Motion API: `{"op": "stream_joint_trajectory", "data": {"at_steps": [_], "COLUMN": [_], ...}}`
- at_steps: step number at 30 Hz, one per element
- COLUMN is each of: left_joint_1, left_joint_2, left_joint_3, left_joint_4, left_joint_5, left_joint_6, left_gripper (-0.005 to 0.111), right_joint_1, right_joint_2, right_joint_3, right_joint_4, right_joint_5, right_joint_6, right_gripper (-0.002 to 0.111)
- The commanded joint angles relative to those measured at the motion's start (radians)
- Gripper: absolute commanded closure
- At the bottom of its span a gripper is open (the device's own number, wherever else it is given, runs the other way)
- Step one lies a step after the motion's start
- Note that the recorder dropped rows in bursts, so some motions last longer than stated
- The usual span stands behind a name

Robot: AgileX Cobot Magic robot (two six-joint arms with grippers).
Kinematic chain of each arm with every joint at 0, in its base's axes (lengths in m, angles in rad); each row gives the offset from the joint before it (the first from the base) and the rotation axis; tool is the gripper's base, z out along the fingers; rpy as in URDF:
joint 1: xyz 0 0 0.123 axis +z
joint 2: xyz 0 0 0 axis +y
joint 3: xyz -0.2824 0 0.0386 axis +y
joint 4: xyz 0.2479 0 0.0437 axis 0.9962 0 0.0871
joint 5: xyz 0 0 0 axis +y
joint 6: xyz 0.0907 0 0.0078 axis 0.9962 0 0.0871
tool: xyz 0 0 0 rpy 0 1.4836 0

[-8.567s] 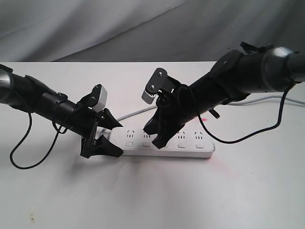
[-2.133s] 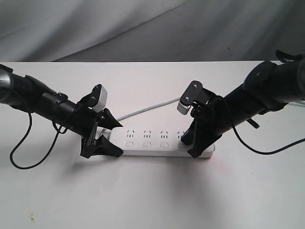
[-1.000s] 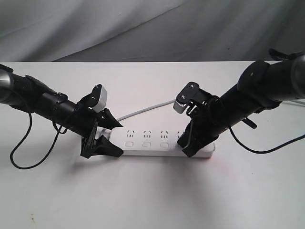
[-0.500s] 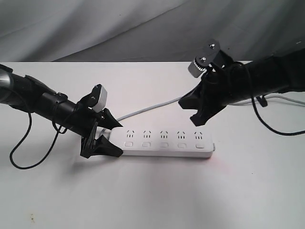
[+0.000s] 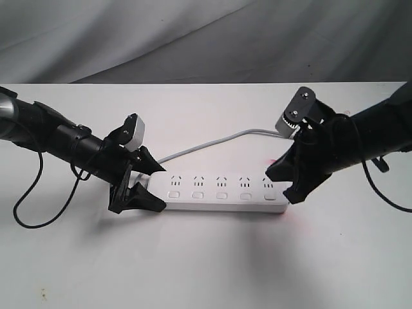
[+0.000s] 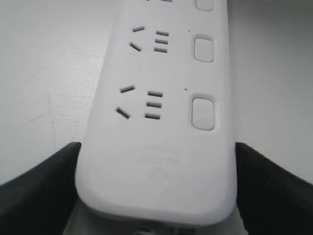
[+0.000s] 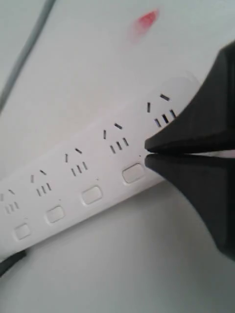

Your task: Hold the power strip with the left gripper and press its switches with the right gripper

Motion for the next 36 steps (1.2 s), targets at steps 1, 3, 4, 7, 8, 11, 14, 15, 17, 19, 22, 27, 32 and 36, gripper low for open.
{"op": "stream_joint_trajectory", "data": {"at_steps": [1,3,4,7,8,11,14,15,17,19,22,27,32,36], "left_joint_1": [0.001,0.001,0.001,0.001,0.001,0.001,0.001,0.001,0.001,0.001,0.001,0.001,0.001,0.001], "left_joint_2": [0.017,0.017,0.017,0.017,0.017,0.017,0.017,0.017,0.017,0.017,0.017,0.017,0.017,0.017], "left_joint_3": [0.01,0.01,0.01,0.01,0.01,0.01,0.01,0.01,0.01,0.01,0.01,0.01,0.01,0.01], "left_joint_4": [0.077,0.077,0.077,0.077,0.077,0.077,0.077,0.077,0.077,0.077,0.077,0.077,0.077,0.077], "left_joint_5": [-0.074,-0.074,-0.074,-0.074,-0.074,-0.074,-0.074,-0.074,-0.074,-0.074,-0.074,-0.074,-0.074,-0.074], "left_joint_6": [-0.018,-0.018,-0.018,-0.018,-0.018,-0.018,-0.018,-0.018,-0.018,-0.018,-0.018,-0.018,-0.018,-0.018], "left_gripper": [0.039,0.039,0.039,0.039,0.039,0.039,0.039,0.039,0.039,0.039,0.039,0.039,0.039,0.039], "right_joint_1": [-0.002,0.0,0.0,0.0,0.0,0.0,0.0,0.0,0.0,0.0,0.0,0.0,0.0,0.0], "right_joint_2": [0.045,0.078,0.092,0.123,0.125,0.125,0.125,0.125,0.127,0.135,0.158,0.183,0.183,0.183], "right_joint_3": [0.018,0.018,0.018,0.018,0.018,0.018,0.018,0.018,0.018,0.018,0.018,0.018,0.018,0.018], "right_joint_4": [0.048,0.081,0.087,0.083,0.083,0.083,0.083,0.083,0.083,0.083,0.083,0.083,0.083,0.058], "right_joint_5": [-0.01,-0.004,-0.002,-0.018,-0.026,-0.029,-0.044,-0.056,-0.079,-0.082,-0.07,-0.063,-0.054,-0.079], "right_joint_6": [-0.05,-0.076,-0.078,-0.081,-0.081,-0.086,-0.093,-0.095,-0.103,-0.108,-0.108,-0.108,-0.108,-0.103], "right_gripper": [0.108,0.108,0.108,0.108,0.108,0.108,0.108,0.108,0.108,0.108,0.108,0.108,0.108,0.108]}}
